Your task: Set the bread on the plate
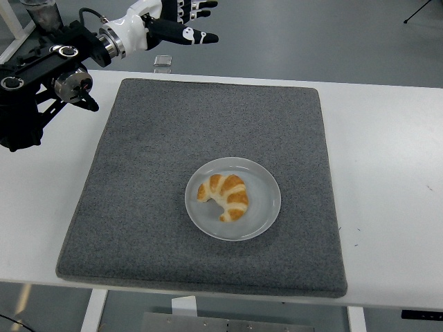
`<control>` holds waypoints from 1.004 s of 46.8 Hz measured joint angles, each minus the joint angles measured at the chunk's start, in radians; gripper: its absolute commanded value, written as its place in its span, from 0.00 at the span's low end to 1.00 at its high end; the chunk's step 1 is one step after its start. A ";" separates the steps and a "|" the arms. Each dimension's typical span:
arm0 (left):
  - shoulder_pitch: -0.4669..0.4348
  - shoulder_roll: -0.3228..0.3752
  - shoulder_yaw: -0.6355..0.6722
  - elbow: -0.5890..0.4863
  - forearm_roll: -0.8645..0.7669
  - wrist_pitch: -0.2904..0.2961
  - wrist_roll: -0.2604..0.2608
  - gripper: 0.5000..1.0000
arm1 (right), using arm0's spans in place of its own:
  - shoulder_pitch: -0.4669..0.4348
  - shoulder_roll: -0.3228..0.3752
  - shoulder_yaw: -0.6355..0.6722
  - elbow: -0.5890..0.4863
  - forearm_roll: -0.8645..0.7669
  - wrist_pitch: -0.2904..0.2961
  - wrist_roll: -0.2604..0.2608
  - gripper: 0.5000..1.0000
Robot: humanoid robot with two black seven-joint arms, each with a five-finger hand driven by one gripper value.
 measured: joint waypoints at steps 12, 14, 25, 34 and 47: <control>0.003 0.001 0.005 0.166 -0.279 0.024 0.010 0.98 | 0.000 0.000 0.000 0.000 0.000 0.000 0.000 0.90; 0.003 0.001 0.006 0.176 -0.311 0.035 0.021 0.98 | 0.000 0.000 0.000 0.000 0.000 0.000 0.000 0.90; 0.049 -0.007 -0.008 0.187 -0.459 0.067 0.055 0.99 | 0.000 0.000 0.000 0.000 0.000 0.000 0.000 0.90; 0.092 -0.029 -0.029 0.190 -0.627 0.094 0.038 1.00 | 0.000 0.000 0.000 0.000 0.000 0.000 0.000 0.90; 0.184 -0.112 -0.156 0.227 -0.637 0.109 -0.059 1.00 | 0.000 0.000 0.000 0.000 0.000 0.000 0.000 0.90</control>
